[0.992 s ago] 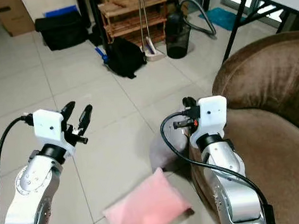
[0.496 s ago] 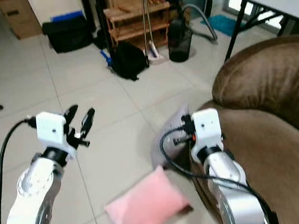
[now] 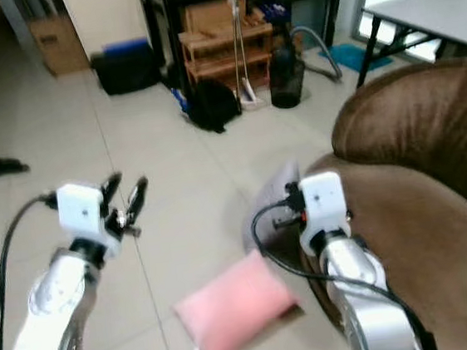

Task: Move the pillow to the sofa from floor

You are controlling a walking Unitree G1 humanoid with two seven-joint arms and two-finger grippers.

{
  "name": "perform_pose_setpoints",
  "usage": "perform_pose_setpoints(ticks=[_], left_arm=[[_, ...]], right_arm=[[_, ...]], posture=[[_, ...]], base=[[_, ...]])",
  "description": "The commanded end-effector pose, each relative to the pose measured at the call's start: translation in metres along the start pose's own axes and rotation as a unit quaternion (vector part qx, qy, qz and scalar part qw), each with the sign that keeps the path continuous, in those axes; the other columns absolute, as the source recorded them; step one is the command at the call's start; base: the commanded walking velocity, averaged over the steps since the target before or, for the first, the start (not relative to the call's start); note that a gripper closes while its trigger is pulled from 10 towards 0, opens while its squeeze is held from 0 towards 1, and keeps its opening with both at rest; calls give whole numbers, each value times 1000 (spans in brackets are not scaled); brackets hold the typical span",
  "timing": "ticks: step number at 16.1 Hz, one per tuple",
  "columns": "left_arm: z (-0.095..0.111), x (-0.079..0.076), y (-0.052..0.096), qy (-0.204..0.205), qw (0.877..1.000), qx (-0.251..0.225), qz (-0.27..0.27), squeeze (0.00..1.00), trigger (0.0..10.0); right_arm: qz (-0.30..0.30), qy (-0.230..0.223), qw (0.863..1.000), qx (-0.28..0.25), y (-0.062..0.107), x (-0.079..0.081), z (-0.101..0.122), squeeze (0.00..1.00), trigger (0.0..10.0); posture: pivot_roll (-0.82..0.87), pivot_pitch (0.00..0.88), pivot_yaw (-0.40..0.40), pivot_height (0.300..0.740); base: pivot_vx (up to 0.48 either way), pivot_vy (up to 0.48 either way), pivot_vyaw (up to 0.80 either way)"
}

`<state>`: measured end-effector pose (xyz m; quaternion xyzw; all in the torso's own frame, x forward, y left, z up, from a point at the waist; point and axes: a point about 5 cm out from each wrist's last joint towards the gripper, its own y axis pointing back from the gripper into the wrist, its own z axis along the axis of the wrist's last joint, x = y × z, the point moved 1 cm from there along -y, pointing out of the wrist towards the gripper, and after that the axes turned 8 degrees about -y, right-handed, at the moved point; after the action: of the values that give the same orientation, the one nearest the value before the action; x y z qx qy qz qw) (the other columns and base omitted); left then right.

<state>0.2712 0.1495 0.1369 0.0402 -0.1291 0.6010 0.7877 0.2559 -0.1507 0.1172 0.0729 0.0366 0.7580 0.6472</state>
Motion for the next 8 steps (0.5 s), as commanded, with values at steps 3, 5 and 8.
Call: perform_pose_setpoints(ticks=[3,5,8], left_arm=[[3,4,2,-2,1000,-3,9,0,10000],[4,4,2,-3,1000,-3,11,0,10000],[5,7,0,-4,1000,-2,20,0,10000]], right_arm=[[0,-1,1000,-10,0,1,6,0,10000],[-1,-1,1000,-10,-1,0,6,0,10000],[-6,-3,1000,-9,-3,-3,7,0,10000]], posture=[[-28,0,26,740],[-28,2,24,740],[-20,10,14,740]], base=[[0,107,0],[0,328,0],[0,334,0]])
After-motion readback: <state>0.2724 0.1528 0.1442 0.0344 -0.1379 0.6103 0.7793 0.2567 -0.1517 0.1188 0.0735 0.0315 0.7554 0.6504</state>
